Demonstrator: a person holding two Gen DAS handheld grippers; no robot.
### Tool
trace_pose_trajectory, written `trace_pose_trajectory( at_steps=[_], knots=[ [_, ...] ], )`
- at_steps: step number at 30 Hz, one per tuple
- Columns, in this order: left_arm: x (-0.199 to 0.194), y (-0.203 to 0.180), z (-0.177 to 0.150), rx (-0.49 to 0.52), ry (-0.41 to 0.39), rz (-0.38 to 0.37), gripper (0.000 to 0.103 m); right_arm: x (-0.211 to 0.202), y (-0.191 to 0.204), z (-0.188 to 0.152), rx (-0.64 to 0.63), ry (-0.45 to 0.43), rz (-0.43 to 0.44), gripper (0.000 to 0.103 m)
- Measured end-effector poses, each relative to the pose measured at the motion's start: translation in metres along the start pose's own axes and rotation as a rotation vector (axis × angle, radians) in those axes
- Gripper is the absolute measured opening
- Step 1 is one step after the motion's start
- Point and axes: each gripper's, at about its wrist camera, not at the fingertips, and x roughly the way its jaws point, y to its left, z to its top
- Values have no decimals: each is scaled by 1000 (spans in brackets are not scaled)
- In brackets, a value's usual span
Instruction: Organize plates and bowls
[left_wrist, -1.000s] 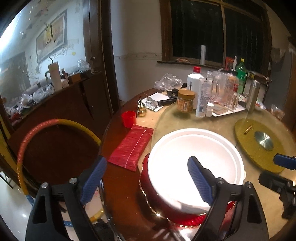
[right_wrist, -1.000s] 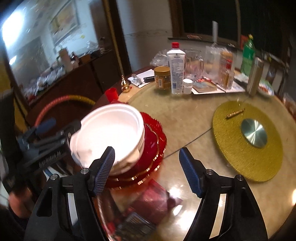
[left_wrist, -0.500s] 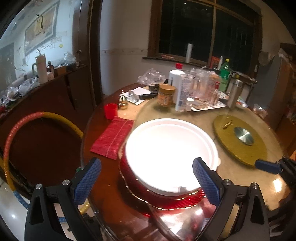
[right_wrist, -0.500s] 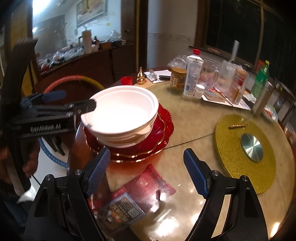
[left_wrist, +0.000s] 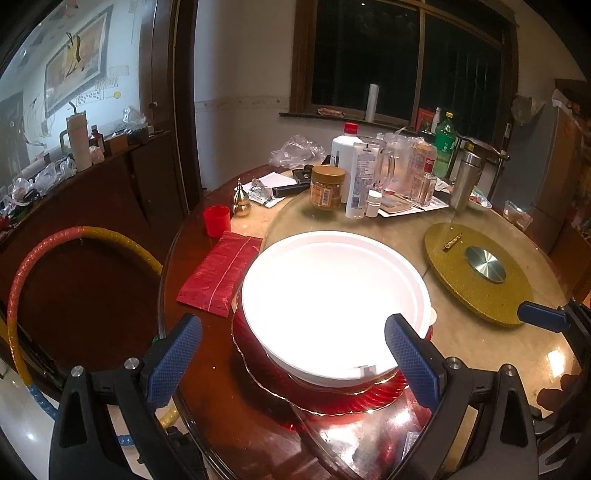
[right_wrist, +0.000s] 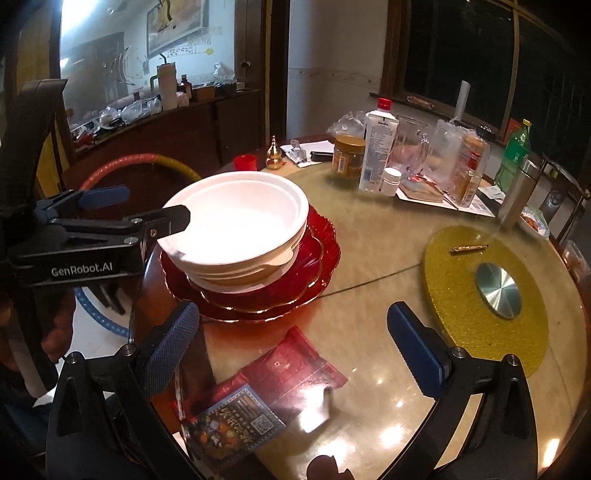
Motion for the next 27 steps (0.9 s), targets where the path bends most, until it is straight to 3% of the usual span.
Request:
trace_pose_trajectory(
  at_steps=[11,27],
  knots=[
    [1,0,-2,-20,19,-60,103,3,6,0,-22,19,-17,103],
    [9,-2,-5,-22,49,-34,103,1,6,1,-24,10,-22,103]
  ],
)
